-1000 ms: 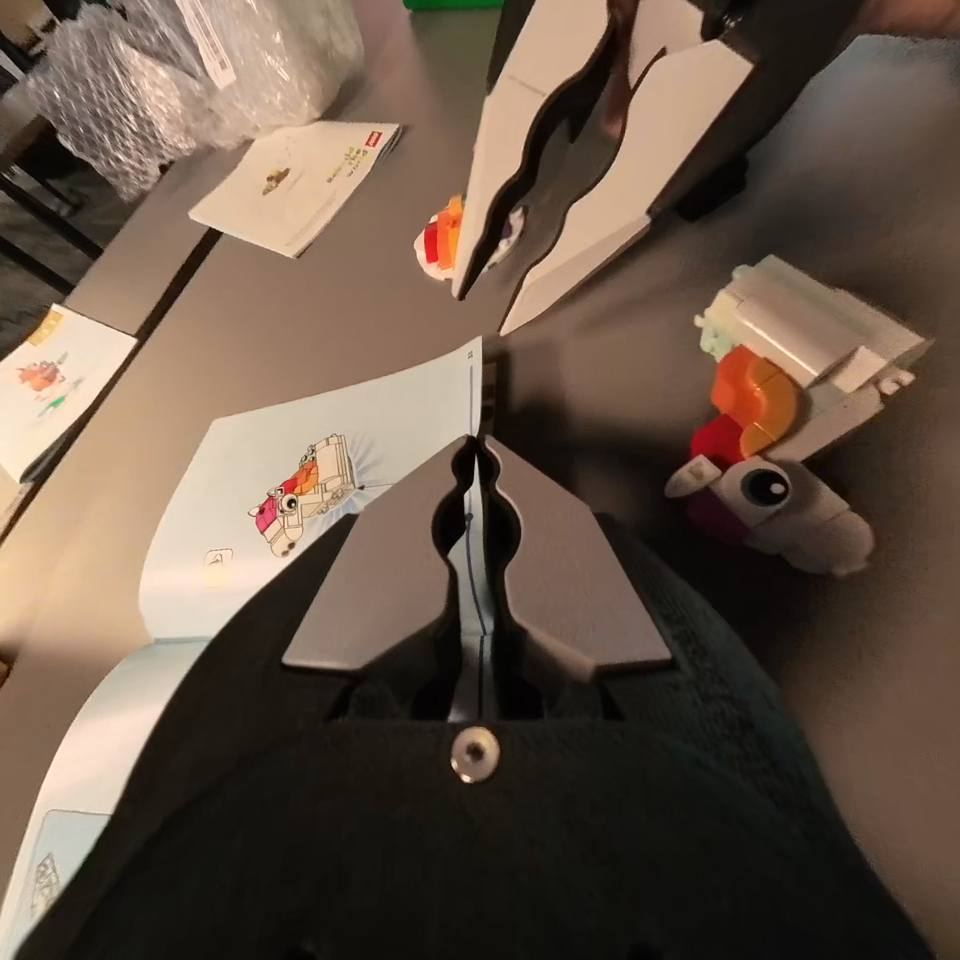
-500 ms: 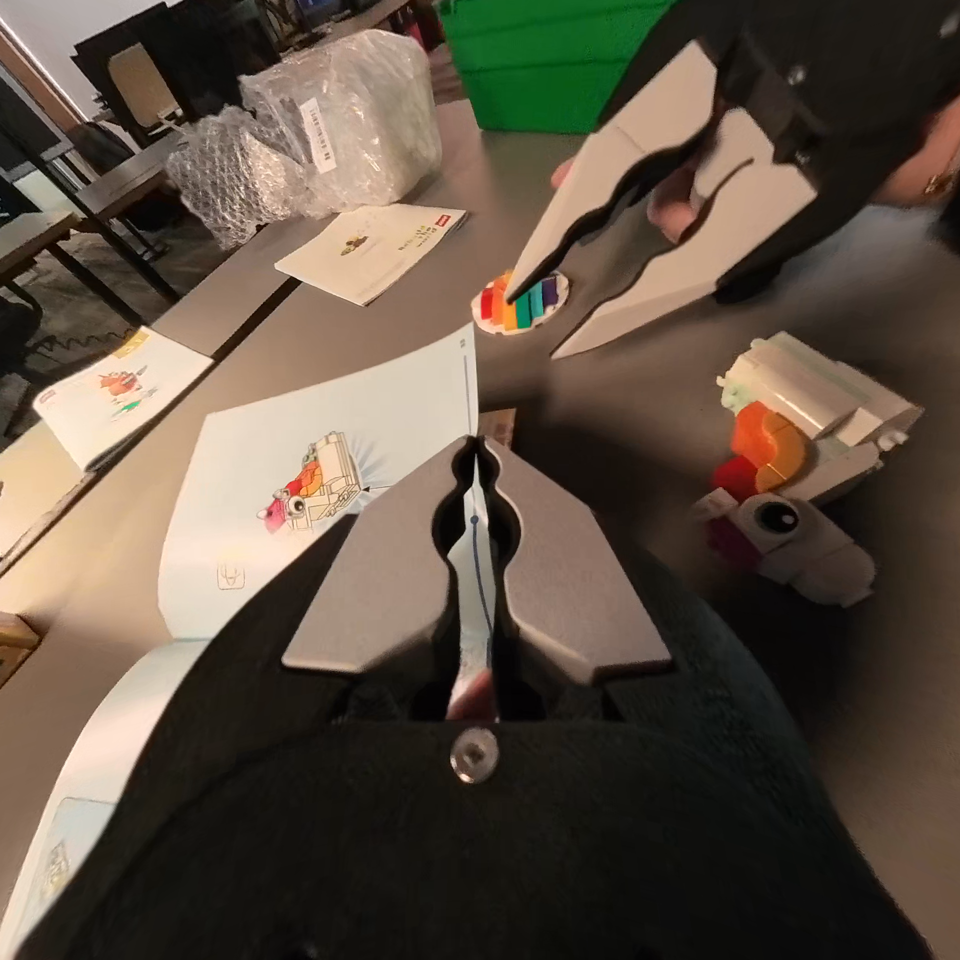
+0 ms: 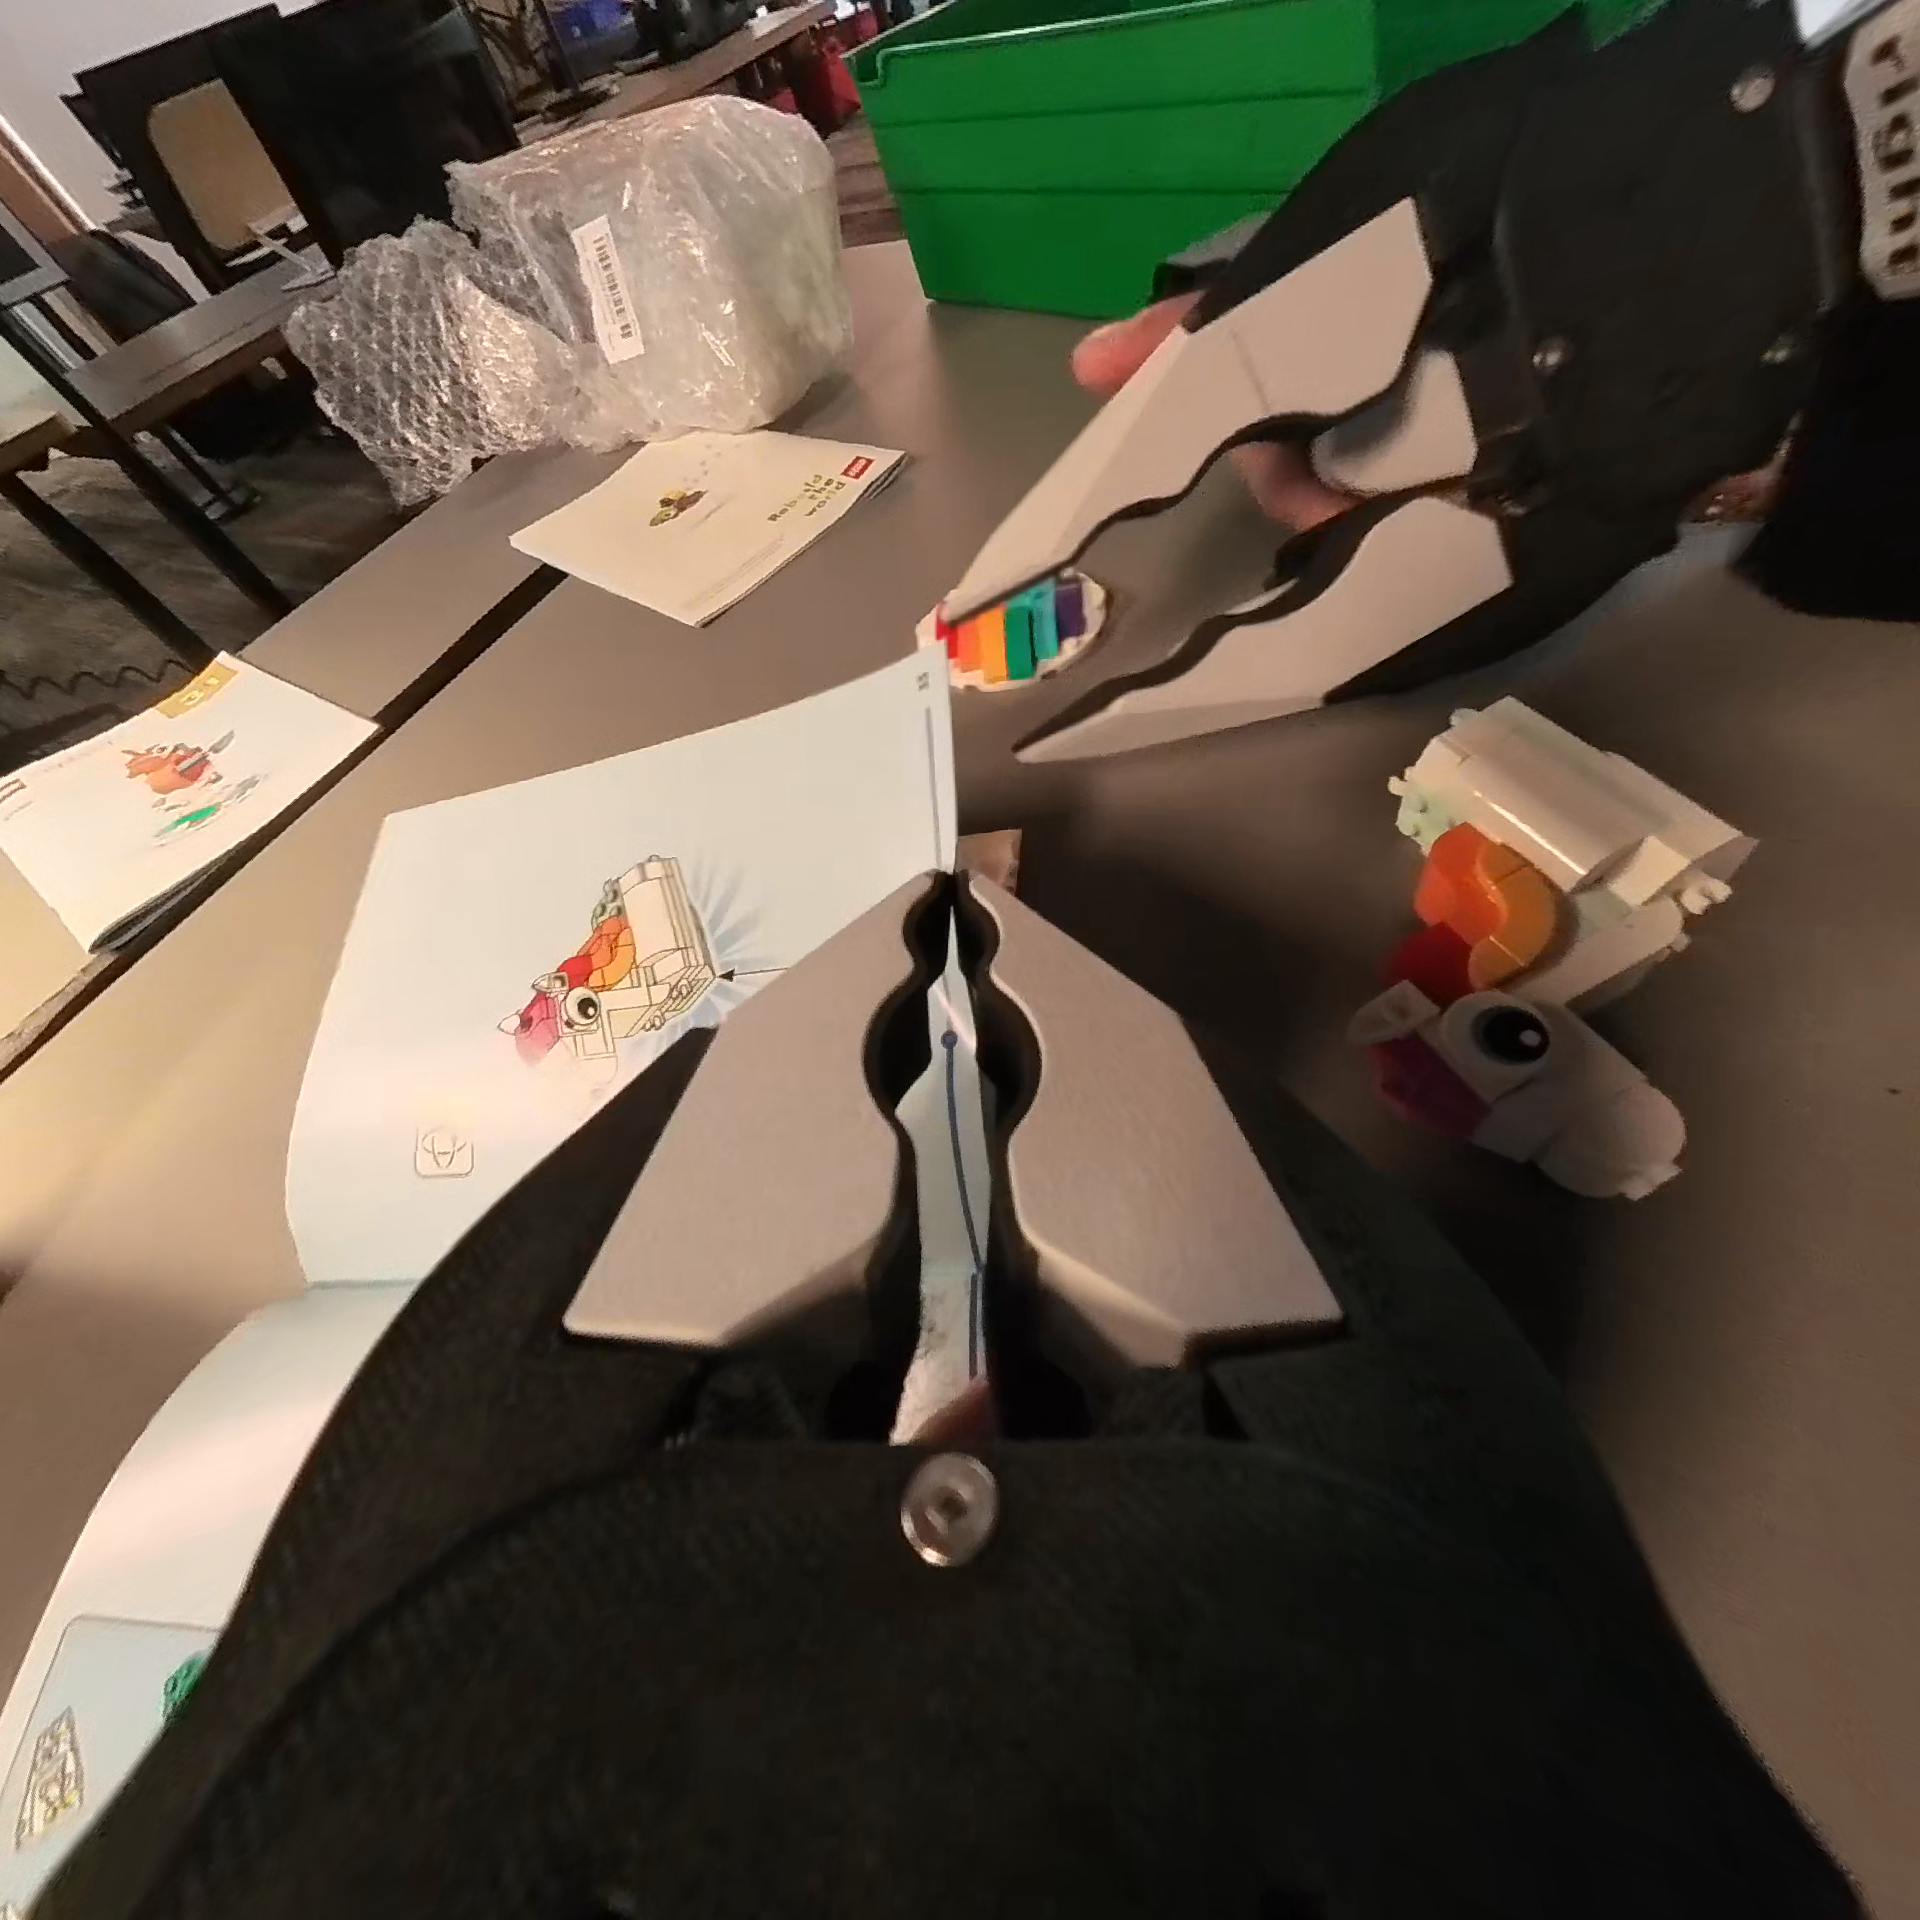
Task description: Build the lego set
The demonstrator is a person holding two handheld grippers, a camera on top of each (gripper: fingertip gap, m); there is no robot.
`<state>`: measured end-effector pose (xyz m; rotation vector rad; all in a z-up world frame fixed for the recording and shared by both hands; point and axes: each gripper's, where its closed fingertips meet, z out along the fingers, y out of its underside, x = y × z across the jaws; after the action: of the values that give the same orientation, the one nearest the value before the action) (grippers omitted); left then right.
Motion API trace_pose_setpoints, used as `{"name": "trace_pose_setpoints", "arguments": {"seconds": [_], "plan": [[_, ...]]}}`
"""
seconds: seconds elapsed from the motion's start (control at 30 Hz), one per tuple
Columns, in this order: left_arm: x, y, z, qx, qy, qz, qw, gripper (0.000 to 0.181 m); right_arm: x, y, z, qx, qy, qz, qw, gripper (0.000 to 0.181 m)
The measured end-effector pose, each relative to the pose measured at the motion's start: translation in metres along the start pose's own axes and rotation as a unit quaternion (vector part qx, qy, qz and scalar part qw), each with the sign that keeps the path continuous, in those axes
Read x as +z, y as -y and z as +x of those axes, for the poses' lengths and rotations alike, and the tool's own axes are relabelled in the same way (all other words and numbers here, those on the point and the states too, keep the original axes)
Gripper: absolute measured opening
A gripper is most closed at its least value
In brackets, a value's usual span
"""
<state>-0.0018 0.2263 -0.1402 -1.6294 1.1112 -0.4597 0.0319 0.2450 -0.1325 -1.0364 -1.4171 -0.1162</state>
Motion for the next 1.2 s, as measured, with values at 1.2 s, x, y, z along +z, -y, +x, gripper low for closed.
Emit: {"name": "trace_pose_setpoints", "arguments": {"seconds": [1.2], "plan": [[0.0012, -0.001, 0.0034, 0.013, -0.005, -0.007, 1.0, 0.0, -0.0008, 0.0056, 0.0019, -0.07, -0.028, -0.002, 0.997, 0.017]]}}
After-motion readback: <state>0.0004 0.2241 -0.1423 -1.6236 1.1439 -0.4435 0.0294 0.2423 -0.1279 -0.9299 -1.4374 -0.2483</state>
